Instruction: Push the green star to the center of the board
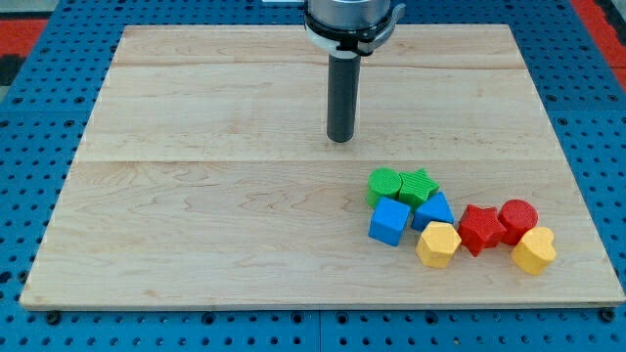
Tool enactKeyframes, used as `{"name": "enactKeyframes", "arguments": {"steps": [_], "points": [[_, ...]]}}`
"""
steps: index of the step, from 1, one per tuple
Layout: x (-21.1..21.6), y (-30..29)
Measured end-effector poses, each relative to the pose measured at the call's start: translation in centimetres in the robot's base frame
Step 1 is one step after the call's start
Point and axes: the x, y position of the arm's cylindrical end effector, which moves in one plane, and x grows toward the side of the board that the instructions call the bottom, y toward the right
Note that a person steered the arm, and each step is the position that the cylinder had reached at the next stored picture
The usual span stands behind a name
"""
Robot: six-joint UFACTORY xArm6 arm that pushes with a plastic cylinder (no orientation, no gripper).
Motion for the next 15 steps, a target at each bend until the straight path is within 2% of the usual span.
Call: {"name": "enactKeyframes", "arguments": {"steps": [1,2,3,4,5,7,8,9,10,15], "points": [[-0.5,2.6],[-3.4,11.7],[0.7,21.7],[8.4,22.4],[10.8,17.7],[10.0,4.6],[8.1,-1.3],[5.0,-3.2],[3.9,-3.3],[5.1,-0.6]]}}
